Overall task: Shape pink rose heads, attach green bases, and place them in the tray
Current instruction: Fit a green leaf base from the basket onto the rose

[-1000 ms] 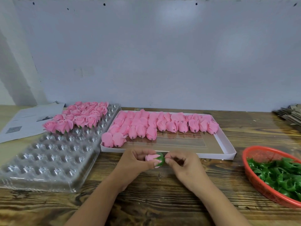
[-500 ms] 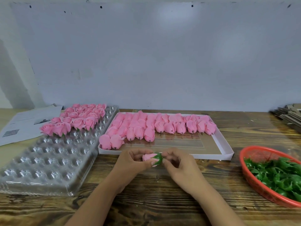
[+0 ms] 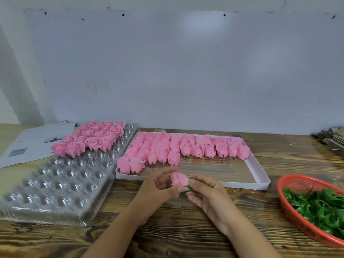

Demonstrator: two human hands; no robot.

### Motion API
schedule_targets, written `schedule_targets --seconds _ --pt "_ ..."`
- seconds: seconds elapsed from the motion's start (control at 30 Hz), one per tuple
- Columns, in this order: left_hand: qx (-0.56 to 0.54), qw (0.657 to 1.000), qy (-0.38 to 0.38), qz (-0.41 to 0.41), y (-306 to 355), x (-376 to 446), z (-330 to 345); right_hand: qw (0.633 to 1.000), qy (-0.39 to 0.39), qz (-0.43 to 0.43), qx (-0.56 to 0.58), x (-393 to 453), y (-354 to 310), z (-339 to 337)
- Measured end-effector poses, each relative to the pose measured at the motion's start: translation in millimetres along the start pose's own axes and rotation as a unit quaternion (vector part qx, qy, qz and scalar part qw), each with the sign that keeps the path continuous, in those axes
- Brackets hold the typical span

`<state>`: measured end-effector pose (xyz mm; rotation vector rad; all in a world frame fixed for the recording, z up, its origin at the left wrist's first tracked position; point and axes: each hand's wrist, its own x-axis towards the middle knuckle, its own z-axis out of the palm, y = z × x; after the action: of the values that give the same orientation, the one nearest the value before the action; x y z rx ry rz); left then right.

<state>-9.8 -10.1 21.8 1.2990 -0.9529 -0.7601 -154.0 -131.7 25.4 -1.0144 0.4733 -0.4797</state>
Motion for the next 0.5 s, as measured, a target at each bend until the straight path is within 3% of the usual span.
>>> schedule_targets --seconds 0.07,0.17,0.4,0.5 --pt "-0.022 1.000 0.005 0.009 1.8 -0.4 0.5 0.997 -0.007 0.034 0.075 1.4 0.7 -1.6" --pt "-0.022 0.999 0.042 0.026 3.0 -0.2 -0.3 0.993 -0.021 0.061 0.096 1.8 4.2 -2.5" --pt "-0.037 0.996 0.072 0.038 2.6 0.3 -2.6 0.997 -0.035 0.055 0.040 -0.5 4.6 -0.3" --pt "-0.030 0.996 0.071 0.039 2.0 0.6 -3.4 0.997 -0.051 0.015 -0.049 -3.5 3.7 1.7"
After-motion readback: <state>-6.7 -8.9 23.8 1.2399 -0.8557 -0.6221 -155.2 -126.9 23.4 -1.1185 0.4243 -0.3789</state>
